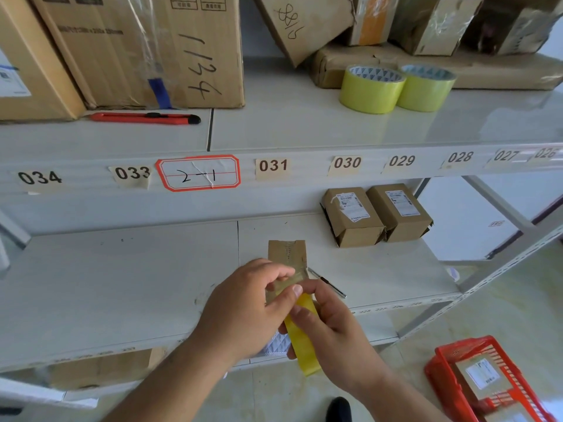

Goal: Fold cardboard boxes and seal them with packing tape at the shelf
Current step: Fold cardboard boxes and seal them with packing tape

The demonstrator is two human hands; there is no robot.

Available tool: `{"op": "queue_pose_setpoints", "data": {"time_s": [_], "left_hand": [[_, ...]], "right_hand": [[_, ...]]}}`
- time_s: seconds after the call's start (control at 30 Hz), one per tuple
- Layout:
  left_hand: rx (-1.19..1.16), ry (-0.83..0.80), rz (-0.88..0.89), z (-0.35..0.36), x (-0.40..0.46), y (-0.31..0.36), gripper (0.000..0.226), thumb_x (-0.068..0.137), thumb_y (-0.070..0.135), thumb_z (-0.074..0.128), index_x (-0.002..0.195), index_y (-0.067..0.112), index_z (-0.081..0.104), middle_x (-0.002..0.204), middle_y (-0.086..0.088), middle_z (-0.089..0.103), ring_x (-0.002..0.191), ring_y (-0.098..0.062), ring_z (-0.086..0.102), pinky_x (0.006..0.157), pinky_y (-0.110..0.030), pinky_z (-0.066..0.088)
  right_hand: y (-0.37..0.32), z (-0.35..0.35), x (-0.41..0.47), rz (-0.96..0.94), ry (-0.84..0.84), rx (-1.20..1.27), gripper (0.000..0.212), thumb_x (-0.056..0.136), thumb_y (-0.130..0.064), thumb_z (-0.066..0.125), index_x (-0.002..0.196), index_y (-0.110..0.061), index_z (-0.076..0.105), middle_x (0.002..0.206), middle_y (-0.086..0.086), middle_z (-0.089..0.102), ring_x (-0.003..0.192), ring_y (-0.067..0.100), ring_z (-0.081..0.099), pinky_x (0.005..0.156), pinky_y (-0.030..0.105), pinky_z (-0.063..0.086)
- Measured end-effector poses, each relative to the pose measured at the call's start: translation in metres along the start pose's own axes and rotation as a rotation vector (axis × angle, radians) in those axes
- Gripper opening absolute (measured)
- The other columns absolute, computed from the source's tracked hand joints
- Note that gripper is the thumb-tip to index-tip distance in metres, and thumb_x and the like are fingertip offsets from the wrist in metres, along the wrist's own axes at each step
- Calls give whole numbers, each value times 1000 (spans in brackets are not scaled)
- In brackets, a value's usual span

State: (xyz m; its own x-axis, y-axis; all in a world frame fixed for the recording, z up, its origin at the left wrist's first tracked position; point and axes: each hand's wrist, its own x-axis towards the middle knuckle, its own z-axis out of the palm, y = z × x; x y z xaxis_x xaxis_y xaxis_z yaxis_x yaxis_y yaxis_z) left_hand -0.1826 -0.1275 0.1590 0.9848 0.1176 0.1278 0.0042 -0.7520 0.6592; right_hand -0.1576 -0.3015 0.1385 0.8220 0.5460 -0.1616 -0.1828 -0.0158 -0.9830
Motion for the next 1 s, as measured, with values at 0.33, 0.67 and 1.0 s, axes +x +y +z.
{"op": "queue_pose_setpoints", "data": {"time_s": [0.33,0.67,1.0], "left_hand": [[-473,84,-101,0,2,-1,25,94,7,69,83,30,65,77,6,67,71,-12,62,67,-20,50],[-170,364,-25,-11,5,-12,22,93,9,72,99,29,65,93,17,58,70,-10,59,65,-11,42],[102,210,110,-5,-9,-2,31,94,43,59,119,31,74,114,23,65,105,-1,59,86,-22,51]], "right_hand": [[-3,1,-1,71,29,53,28,95,-25,62,121,-16,61,96,28,66,70,20,70,61,32,56],[0,7,2,96,15,160,21,88,-28,62,108,-24,66,84,20,69,64,30,64,59,37,54],[-1,5,7,53,7,112,30,90,-28,60,118,-16,64,88,20,69,71,23,68,60,35,57]]}}
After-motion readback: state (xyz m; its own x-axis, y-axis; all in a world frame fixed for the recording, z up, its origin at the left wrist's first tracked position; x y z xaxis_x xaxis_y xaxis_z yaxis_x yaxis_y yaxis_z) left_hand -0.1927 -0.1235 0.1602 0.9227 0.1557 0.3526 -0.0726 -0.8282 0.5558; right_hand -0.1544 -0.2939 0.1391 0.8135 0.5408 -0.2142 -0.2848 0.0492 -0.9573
